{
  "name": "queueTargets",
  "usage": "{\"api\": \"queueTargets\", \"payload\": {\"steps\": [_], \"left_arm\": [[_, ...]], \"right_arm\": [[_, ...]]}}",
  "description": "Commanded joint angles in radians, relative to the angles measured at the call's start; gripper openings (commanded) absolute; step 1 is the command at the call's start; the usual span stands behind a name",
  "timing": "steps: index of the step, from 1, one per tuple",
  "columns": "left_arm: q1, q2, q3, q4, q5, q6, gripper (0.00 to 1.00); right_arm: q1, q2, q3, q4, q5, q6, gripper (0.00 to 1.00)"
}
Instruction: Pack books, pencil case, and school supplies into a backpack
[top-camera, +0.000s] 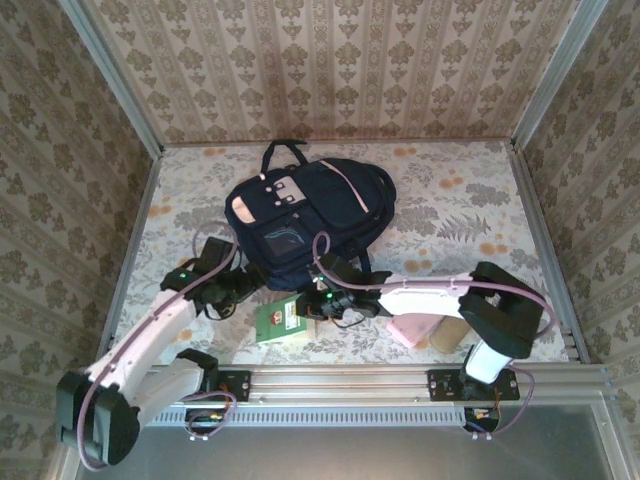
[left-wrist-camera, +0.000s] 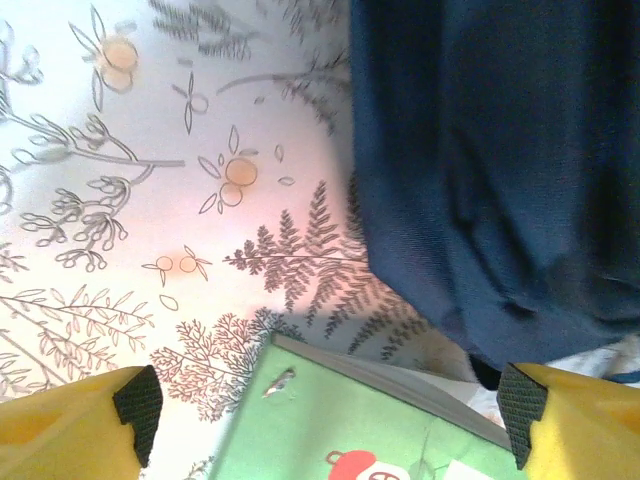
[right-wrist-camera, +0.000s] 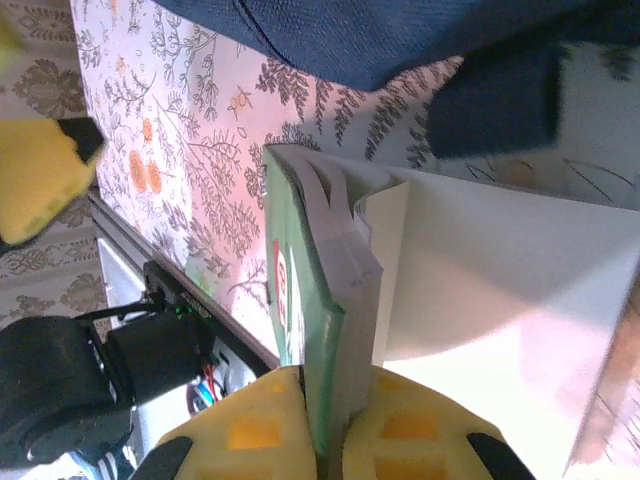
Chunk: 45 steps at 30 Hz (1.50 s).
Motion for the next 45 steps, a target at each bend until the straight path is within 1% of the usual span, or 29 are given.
{"api": "queueTargets", "payload": {"steps": [1,4,8,10,12,14,16,17,18,19,21,22,23,24,26,28,32,35,37,41,45], "left_arm": [[0.024,-0.063,0.057,-0.127,-0.041,0.095,0.92],[0.03,-0.113,0.077,-0.084,-0.011,0.148,0.94],[0.029,-0.137,0.092,0.041,0.112,0.209,0.93],[0.028,-0.12,0.109,0.098,0.174,0.238,0.92],[0.028,-0.087,0.128,0.16,0.243,0.248,0.92],[0.026,-0.051,0.125,0.28,0.376,0.218,0.92],[0.024,-0.015,0.106,0.463,0.517,0.145,0.92],[0.018,0.006,0.091,0.561,0.585,0.086,0.91],[0.012,0.029,0.086,0.65,0.625,0.038,0.9],[0.002,0.052,0.087,0.702,0.653,0.006,0.89],[-0.03,0.094,0.124,0.731,0.674,0.004,0.89],[-0.037,0.109,0.144,0.725,0.676,0.015,0.89],[-0.077,0.125,0.166,0.71,0.676,0.034,0.89],[-0.091,0.142,0.187,0.686,0.669,0.048,0.89],[-0.108,0.172,0.21,0.665,0.663,0.061,0.89],[-0.118,0.191,0.209,0.677,0.659,0.06,0.89],[-0.152,0.225,0.175,0.809,0.67,0.006,0.86],[-0.191,0.263,0.178,0.885,0.682,-0.024,0.81],[-0.206,0.279,0.181,0.926,0.686,-0.039,0.75],[-0.208,0.279,0.18,0.984,0.686,-0.065,0.55],[-0.207,0.264,0.185,0.996,0.678,-0.067,0.4]], "right_arm": [[-0.026,-0.137,-0.042,-0.082,0.043,-0.026,0.0],[-0.063,-0.264,-0.053,-0.169,0.077,-0.064,0.0],[-0.136,-0.405,-0.031,-0.299,0.11,-0.13,0.0],[-0.19,-0.465,-0.023,-0.326,0.087,-0.155,0.0],[-0.262,-0.528,-0.022,-0.317,0.031,-0.179,0.0],[-0.33,-0.572,-0.022,-0.297,-0.041,-0.186,0.0],[-0.391,-0.598,-0.026,-0.255,-0.119,-0.176,0.0],[-0.417,-0.603,-0.031,-0.228,-0.16,-0.164,0.0],[-0.443,-0.607,-0.034,-0.201,-0.198,-0.149,0.0],[-0.462,-0.609,-0.034,-0.187,-0.225,-0.14,0.0],[-0.495,-0.625,-0.044,-0.14,-0.278,-0.111,0.0],[-0.507,-0.632,-0.053,-0.114,-0.296,-0.095,0.0],[-0.52,-0.637,-0.059,-0.088,-0.321,-0.077,0.0],[-0.53,-0.639,-0.064,-0.062,-0.342,-0.057,0.0],[-0.545,-0.64,-0.073,-0.018,-0.374,-0.021,0.0],[-0.551,-0.643,-0.083,0.029,-0.396,0.012,0.0],[-0.553,-0.657,-0.097,0.083,-0.41,0.048,0.0],[-0.554,-0.657,-0.099,0.094,-0.41,0.057,0.0],[-0.554,-0.656,-0.1,0.098,-0.408,0.059,0.0],[-0.561,-0.657,-0.1,0.065,-0.383,0.039,0.0],[-0.56,-0.654,-0.1,0.016,-0.348,0.01,0.0]]}}
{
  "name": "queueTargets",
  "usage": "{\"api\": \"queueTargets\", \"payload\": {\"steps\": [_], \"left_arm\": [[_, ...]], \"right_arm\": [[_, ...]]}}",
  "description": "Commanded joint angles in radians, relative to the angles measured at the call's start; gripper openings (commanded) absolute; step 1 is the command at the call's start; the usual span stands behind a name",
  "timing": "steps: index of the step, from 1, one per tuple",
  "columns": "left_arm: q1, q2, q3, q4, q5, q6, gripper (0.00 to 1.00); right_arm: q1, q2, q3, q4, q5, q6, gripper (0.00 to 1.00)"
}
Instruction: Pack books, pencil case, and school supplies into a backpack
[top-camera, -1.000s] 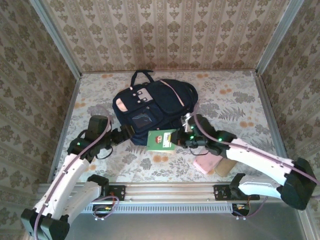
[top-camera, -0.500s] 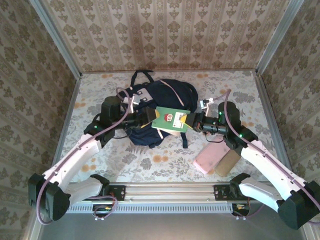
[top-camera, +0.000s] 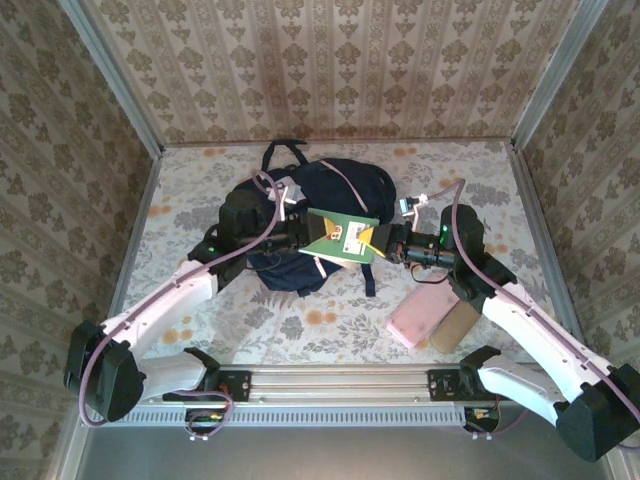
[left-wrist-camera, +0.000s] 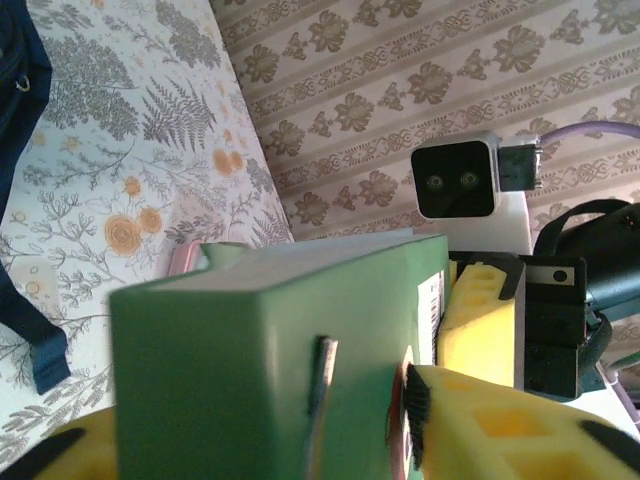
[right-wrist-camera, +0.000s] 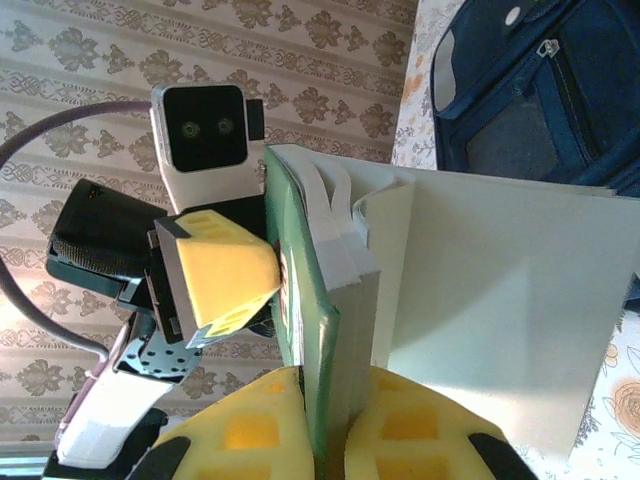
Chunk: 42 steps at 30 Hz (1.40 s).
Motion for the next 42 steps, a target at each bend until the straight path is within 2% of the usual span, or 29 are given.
{"api": "queueTargets", "payload": {"steps": [1,6,7,8,10,13,17,20,24,29,34,37,39,42], "left_arm": [[-0.001,-0.032,0.003,0.08,0.008,-0.009,0.36],[-0.002,-0.044,-0.01,0.135,0.004,-0.044,0.14],[-0.003,-0.046,-0.016,0.152,0.003,-0.054,0.13],[-0.002,-0.048,-0.021,0.17,0.0,-0.068,0.13],[-0.001,-0.053,-0.027,0.201,-0.006,-0.087,0.12],[-0.003,-0.062,-0.025,0.223,-0.013,-0.101,0.11],[-0.006,-0.073,-0.026,0.244,-0.026,-0.117,0.08],[-0.012,-0.071,-0.026,0.252,-0.027,-0.125,0.07],[-0.022,-0.07,-0.035,0.265,-0.036,-0.133,0.05],[-0.026,-0.068,-0.045,0.265,-0.048,-0.14,0.05],[-0.026,-0.068,-0.054,0.252,-0.059,-0.139,0.05],[-0.026,-0.06,-0.056,0.24,-0.064,-0.135,0.08],[-0.026,-0.052,-0.049,0.213,-0.064,-0.124,0.15],[-0.018,-0.058,-0.015,0.025,-0.103,-0.044,0.46]], "right_arm": [[-0.005,-0.02,0.001,-0.009,0.02,-0.029,0.05],[-0.006,-0.035,0.003,-0.081,0.088,-0.072,0.47],[-0.005,-0.036,0.001,-0.082,0.094,-0.071,0.56],[-0.006,-0.036,0.001,-0.094,0.099,-0.075,0.71],[-0.006,-0.032,0.004,-0.123,0.119,-0.079,0.88],[-0.006,-0.018,-0.038,-0.02,0.099,-0.014,0.98],[-0.002,0.039,-0.124,0.31,0.016,0.163,1.0],[0.011,0.066,-0.14,0.44,0.007,0.225,1.0],[0.046,0.088,-0.12,0.526,0.014,0.257,0.95],[0.067,0.082,-0.109,0.543,0.045,0.269,0.79],[0.067,0.066,-0.126,0.529,0.07,0.283,0.45],[0.067,0.034,-0.127,0.429,0.111,0.244,0.15],[0.067,0.012,-0.117,0.352,0.134,0.206,0.01],[0.064,-0.042,-0.081,0.132,0.217,0.09,0.0]]}}
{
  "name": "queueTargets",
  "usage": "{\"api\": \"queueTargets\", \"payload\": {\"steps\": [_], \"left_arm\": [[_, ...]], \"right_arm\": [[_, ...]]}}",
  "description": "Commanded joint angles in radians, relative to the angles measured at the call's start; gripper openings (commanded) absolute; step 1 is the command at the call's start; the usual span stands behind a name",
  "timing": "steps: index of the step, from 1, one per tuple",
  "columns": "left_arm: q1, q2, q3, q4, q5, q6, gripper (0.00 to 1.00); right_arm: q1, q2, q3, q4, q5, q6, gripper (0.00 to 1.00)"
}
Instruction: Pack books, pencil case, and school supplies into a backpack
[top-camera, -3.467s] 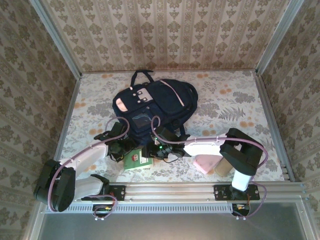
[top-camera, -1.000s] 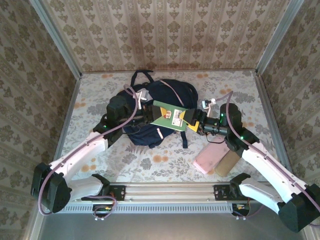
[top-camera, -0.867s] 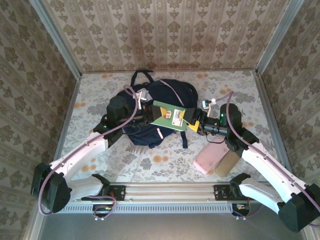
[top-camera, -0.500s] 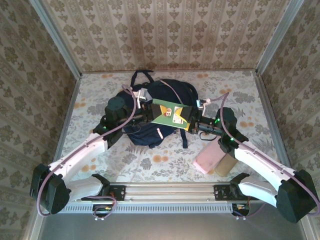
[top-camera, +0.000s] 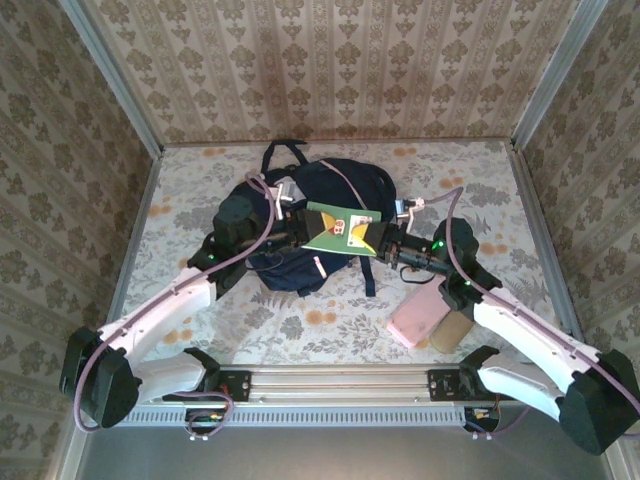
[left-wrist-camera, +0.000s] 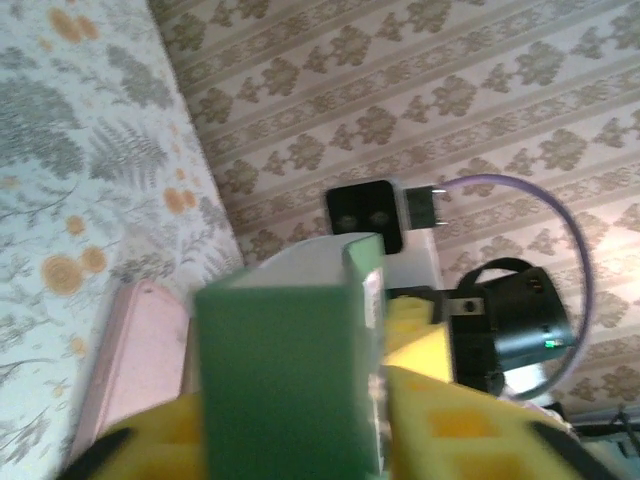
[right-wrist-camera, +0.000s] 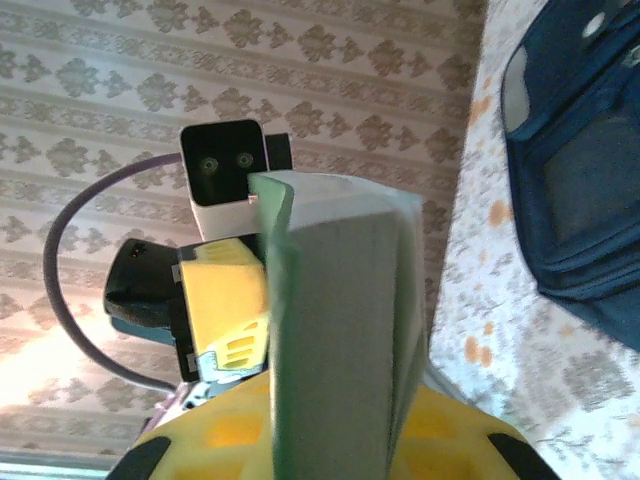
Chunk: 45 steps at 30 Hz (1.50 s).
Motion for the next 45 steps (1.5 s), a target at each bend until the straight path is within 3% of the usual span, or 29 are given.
{"api": "queueTargets", "payload": {"steps": [1,3,8,13,16,18,21,25,36,43,45], "left_arm": [[0.013,-0.024,0.062,-0.24,-0.083,0.134,0.57],[0.027,-0.031,0.108,-0.442,-0.19,0.219,0.68],[0.041,0.025,0.176,-0.656,-0.384,0.289,0.81],[0.035,0.264,0.391,-0.876,-0.516,0.291,0.89],[0.015,0.429,0.597,-1.037,-0.673,0.29,1.0],[0.006,0.538,0.726,-1.118,-0.762,0.281,1.0],[0.007,0.651,0.825,-1.088,-0.73,0.264,1.0],[0.0,0.716,0.825,-0.846,-0.603,0.252,1.0],[-0.004,0.974,0.985,-0.574,-0.419,0.091,0.55],[-0.002,1.086,1.074,-0.566,-0.403,0.069,0.47],[-0.001,1.109,1.092,-0.558,-0.396,0.07,0.41]], "right_arm": [[-0.006,-0.083,0.067,-0.325,0.17,-0.167,0.0],[-0.007,-0.133,0.104,-0.524,0.3,-0.273,0.0],[-0.023,-0.221,0.145,-0.796,0.56,-0.397,0.0],[-0.034,-0.277,0.167,-0.936,0.767,-0.455,0.0],[-0.035,-0.3,0.178,-1.001,0.861,-0.474,0.0],[-0.036,-0.321,0.173,-1.004,0.887,-0.493,0.0],[-0.039,-0.347,0.157,-0.992,0.897,-0.517,0.0],[-0.041,-0.351,0.146,-0.982,0.901,-0.547,0.0],[-0.053,-0.319,0.13,-0.92,0.899,-0.591,0.0],[-0.064,-0.304,0.115,-0.899,0.882,-0.594,0.0],[-0.066,-0.301,0.103,-0.885,0.865,-0.588,0.0]]}}
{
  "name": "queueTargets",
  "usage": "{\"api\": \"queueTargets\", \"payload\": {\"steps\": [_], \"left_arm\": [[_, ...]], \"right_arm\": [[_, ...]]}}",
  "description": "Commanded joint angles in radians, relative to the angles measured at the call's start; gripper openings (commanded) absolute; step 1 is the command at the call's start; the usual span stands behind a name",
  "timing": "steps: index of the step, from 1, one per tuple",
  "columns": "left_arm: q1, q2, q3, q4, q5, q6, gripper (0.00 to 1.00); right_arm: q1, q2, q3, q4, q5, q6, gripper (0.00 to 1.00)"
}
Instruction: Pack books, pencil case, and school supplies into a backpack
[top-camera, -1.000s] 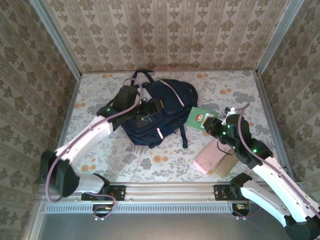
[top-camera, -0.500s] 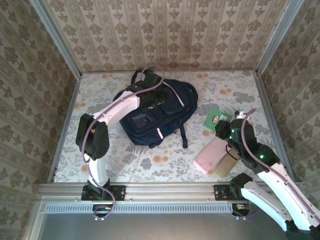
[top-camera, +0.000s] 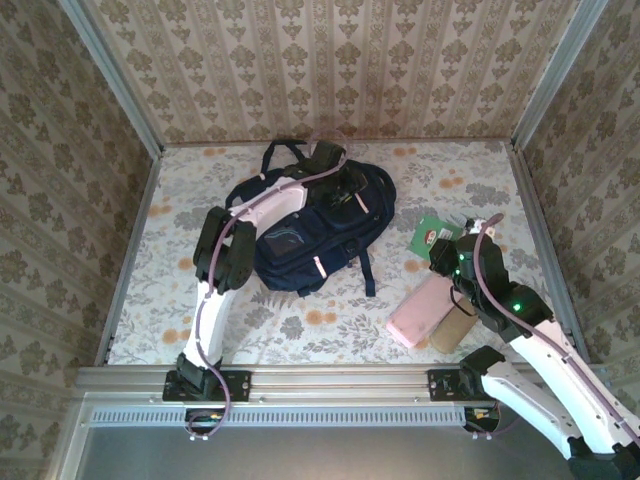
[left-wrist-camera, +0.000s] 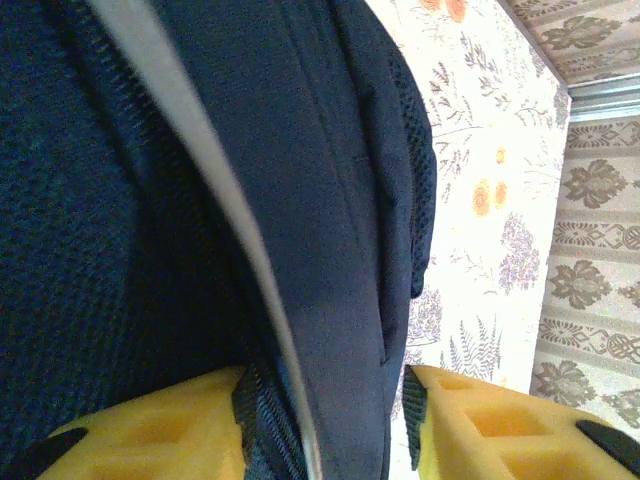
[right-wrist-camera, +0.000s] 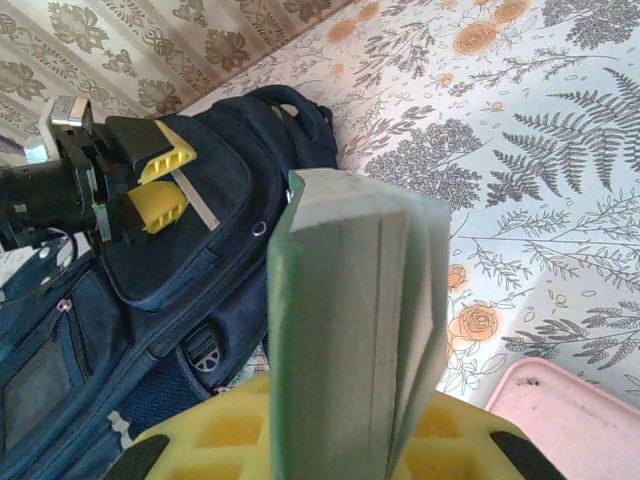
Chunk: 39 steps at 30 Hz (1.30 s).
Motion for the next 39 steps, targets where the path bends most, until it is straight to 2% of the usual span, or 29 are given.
{"api": "queueTargets", "payload": {"steps": [1,4,6,9,15,19,23,28,34,39], "left_arm": [[-0.001,0.035,0.055,0.032,0.036,-0.014,0.38],[0.004,0.058,0.075,0.033,0.054,-0.004,0.28],[0.01,0.065,0.063,0.055,0.083,0.005,0.18],[0.015,0.067,0.062,0.014,0.11,0.081,0.07],[0.014,-0.001,-0.031,-0.01,0.201,0.284,0.0],[0.018,-0.142,-0.19,-0.018,0.23,0.405,0.0],[0.022,-0.29,-0.295,-0.124,0.231,0.523,0.0],[0.044,-0.48,-0.405,-0.178,0.234,0.572,0.0],[0.07,-0.673,-0.454,-0.273,0.288,0.624,0.0],[0.091,-0.797,-0.455,-0.366,0.323,0.66,0.0]], "right_arm": [[-0.008,0.001,-0.019,0.073,-0.011,-0.016,0.0],[-0.01,0.015,-0.029,0.078,-0.029,-0.002,0.0],[-0.011,0.018,-0.031,0.078,-0.035,0.001,0.0],[-0.013,0.013,-0.026,0.07,-0.031,0.0,0.0],[-0.015,0.007,-0.004,0.047,-0.024,-0.011,0.0],[-0.016,0.005,0.01,0.035,-0.023,-0.018,0.0],[-0.016,0.01,0.017,0.034,-0.02,-0.026,0.0],[-0.017,0.042,0.024,0.051,-0.06,-0.023,0.0],[-0.017,0.079,0.026,0.086,-0.187,-0.031,0.0],[-0.017,0.11,0.0,0.205,-0.387,-0.041,0.0]]}}
